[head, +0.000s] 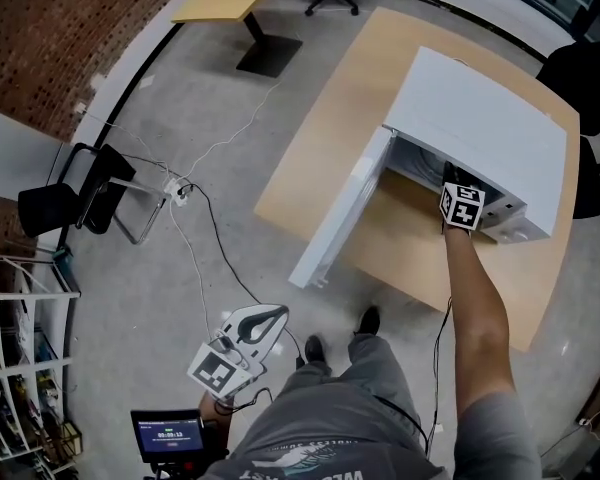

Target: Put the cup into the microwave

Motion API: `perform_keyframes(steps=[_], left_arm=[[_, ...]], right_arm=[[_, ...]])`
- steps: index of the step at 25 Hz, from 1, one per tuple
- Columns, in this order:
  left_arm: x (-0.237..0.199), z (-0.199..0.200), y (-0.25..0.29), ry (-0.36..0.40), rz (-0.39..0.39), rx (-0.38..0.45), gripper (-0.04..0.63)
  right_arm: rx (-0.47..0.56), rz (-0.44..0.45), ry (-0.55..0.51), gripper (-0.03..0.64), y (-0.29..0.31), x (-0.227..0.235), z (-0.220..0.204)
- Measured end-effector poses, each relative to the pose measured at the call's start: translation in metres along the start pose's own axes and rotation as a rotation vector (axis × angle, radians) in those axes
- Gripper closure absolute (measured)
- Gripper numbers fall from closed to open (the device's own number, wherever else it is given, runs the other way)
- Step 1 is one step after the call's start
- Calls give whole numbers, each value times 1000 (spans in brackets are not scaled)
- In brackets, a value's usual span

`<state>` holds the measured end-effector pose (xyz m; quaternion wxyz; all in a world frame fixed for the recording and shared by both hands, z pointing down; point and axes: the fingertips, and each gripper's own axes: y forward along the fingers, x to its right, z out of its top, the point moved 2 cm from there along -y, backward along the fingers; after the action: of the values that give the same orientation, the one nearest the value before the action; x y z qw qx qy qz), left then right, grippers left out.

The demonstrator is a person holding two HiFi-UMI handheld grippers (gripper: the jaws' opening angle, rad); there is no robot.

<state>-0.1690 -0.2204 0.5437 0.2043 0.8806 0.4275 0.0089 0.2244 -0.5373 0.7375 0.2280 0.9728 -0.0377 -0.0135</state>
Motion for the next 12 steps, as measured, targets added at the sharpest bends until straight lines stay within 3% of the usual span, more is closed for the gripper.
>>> perform_keyframes(steps=[9, 12], left_arm=[[3, -2, -7, 9, -14, 11, 575], [3, -4, -16, 10, -8, 11, 575]], right_arm=[[-18, 29, 12, 543, 8, 1, -2], [-28, 50, 20, 473, 6, -2, -1]])
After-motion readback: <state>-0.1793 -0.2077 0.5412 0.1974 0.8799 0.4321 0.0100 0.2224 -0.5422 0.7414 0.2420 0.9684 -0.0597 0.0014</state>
